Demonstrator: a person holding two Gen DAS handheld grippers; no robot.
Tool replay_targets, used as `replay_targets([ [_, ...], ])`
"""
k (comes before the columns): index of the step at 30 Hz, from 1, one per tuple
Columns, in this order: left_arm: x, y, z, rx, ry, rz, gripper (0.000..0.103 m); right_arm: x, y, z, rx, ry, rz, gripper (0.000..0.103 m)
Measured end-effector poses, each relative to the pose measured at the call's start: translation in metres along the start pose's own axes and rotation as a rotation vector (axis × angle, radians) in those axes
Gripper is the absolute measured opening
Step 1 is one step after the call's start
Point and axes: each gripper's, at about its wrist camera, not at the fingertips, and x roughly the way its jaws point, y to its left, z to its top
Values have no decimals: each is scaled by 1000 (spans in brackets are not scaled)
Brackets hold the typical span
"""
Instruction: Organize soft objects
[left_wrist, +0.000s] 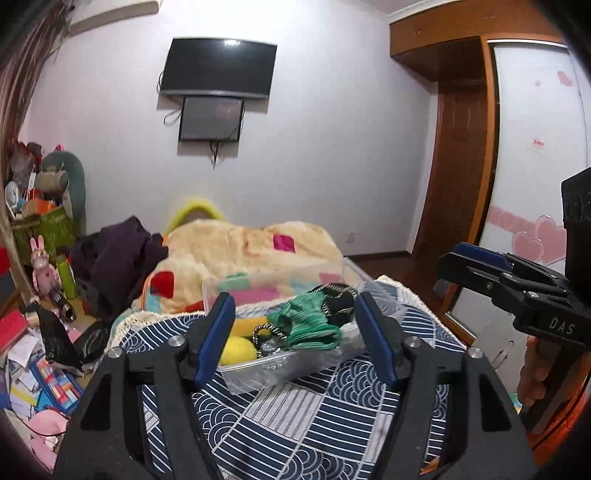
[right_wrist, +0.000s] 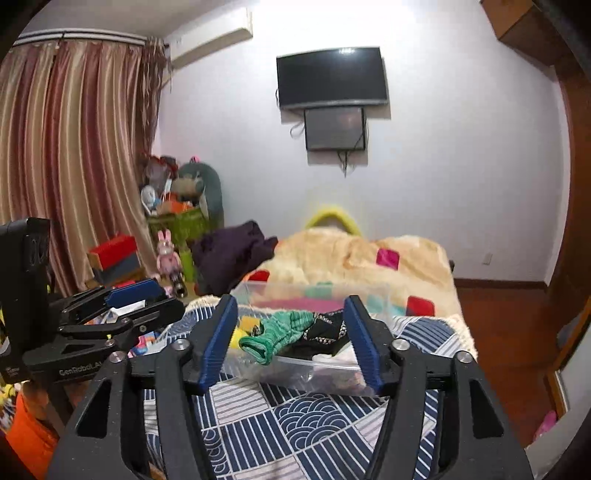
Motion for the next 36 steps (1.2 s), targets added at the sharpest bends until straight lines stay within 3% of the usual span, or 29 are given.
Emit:
replay_targets([
  [4,-19,-10,1,16,-39,2,88,-16,4,0,-5,-44,-14,85],
  [11,-44,-15,-4,-3,-79,-2,100,-25,6,-6,8,-61,-30,89],
  [15,-53,-15,-7,-4,-93,1,101,-29,8,-11,14,-78,-50,101],
  [36,-56,-27,-20,41,-91,15,102,-35,15,-22,-10,-77,-52,102],
])
